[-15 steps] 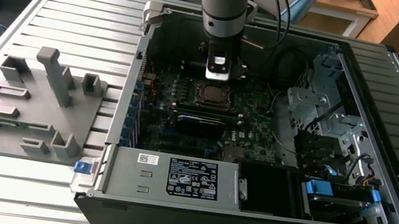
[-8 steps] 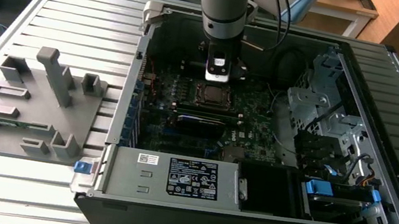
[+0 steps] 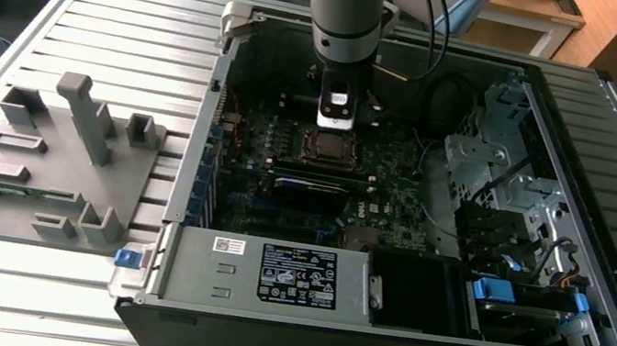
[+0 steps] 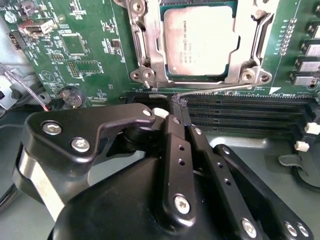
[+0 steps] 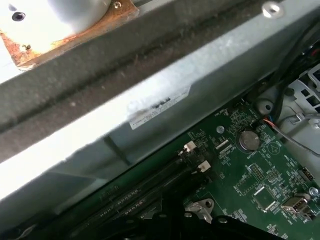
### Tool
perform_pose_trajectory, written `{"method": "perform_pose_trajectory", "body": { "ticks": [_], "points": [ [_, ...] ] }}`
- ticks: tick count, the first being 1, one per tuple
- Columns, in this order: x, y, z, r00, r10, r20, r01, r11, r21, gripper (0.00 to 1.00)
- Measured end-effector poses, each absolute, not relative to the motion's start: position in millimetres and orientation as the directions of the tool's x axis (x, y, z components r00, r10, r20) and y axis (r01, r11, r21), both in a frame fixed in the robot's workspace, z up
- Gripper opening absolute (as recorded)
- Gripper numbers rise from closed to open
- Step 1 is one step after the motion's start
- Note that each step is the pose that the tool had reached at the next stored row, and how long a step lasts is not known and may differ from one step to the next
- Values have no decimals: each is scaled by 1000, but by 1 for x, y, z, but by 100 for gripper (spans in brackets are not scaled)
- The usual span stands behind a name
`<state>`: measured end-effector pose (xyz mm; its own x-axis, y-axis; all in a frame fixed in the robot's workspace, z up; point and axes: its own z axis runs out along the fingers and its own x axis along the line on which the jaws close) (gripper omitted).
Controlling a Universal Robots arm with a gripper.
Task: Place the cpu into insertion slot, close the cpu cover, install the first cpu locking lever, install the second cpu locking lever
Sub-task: 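Install the first cpu locking lever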
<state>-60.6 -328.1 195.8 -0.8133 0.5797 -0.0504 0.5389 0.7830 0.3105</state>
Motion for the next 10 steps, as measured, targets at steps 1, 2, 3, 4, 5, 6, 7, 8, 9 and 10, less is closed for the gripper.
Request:
{"method": "perform_pose_trajectory", "body": {
  "ticks": [1, 2, 3, 4, 5, 6, 7, 8, 9, 10],
  "points": [
    [-61, -329, 196, -813, 580, -50, 539, 783, 311, 11],
    [-61, -329, 196, -813, 580, -50, 539, 782, 313, 11],
    [-61, -329, 196, -813, 580, -49, 538, 781, 316, 11],
    [-61, -330, 196, -813, 580, -48, 538, 781, 318, 11],
    [-61, -330, 195, -813, 580, -48, 538, 780, 320, 11],
    [-61, -330, 195, -813, 580, -47, 538, 779, 322, 11],
    [-61, -331, 195, -813, 580, -46, 537, 778, 325, 11],
    [-61, -331, 195, -813, 581, -46, 537, 778, 327, 11],
    [-62, -331, 195, -813, 581, -47, 537, 778, 328, 11],
    [-62, -331, 195, -813, 580, -47, 536, 778, 328, 11]
  ]
}}
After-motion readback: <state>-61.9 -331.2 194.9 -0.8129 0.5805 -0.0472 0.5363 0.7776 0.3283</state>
